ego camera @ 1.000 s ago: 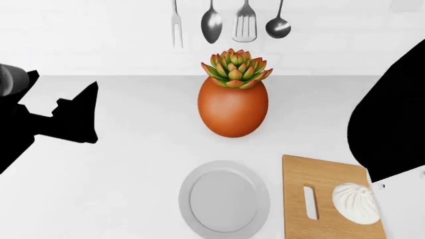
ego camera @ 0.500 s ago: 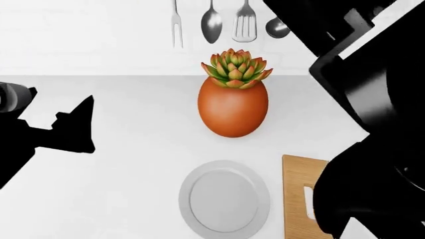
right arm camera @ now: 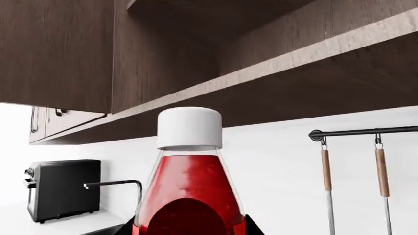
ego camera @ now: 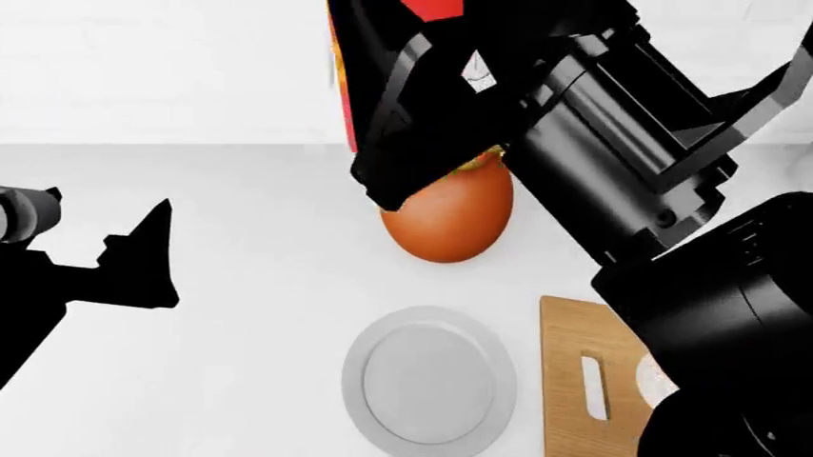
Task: Pick the dumpling from the plate and place it on the cutting board. Then pick the condiment bottle from the cabinet and place it next to the cutting board.
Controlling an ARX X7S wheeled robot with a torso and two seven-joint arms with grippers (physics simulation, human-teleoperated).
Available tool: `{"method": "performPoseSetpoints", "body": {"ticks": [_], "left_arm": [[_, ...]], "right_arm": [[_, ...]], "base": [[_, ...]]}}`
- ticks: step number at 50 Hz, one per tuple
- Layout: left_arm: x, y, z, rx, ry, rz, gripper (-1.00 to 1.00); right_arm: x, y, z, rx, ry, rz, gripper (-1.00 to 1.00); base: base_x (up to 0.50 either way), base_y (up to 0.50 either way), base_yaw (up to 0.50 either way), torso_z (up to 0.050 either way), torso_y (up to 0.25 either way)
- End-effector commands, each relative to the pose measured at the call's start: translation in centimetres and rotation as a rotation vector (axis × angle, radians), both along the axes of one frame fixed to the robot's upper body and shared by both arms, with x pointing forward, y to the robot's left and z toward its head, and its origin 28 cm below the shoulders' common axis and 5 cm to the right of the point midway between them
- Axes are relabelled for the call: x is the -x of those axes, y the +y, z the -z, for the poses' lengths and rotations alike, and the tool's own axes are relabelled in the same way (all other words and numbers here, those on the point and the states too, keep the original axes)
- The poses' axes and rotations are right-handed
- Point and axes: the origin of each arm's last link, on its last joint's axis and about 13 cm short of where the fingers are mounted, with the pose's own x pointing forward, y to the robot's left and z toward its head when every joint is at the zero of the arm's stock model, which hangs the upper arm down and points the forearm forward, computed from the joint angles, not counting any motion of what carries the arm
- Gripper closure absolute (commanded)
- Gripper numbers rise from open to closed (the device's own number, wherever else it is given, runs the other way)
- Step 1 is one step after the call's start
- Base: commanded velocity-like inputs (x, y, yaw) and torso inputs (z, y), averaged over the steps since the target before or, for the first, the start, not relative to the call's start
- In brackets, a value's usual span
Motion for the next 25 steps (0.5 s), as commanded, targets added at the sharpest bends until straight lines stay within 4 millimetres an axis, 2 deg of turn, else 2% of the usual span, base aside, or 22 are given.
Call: {"method": "performPoseSetpoints", "body": {"ticks": [1,16,25], "left_arm": [[0.1,-0.1,0.7,0.006,0.005,-0.008,-1.00],[0.3,0.0,0.3,0.005,0.010,0.004,-1.00],[0.1,-0.2,0.2,0.005,0.011,0.012,-1.00]], "right_arm": [[0.6,-1.9,1.5,0.029,-0.006,0.111,1.00],[0.9,-4.2,0.9,0.040,0.002,0.240,1.00],[1.9,-5.4,0.5,0.093,0.032,0.306,1.00]], "base": [[0.00,0.00,0.00,0.000,0.000],[0.00,0.00,0.00,0.000,0.000],[0.00,0.00,0.00,0.000,0.000]]}}
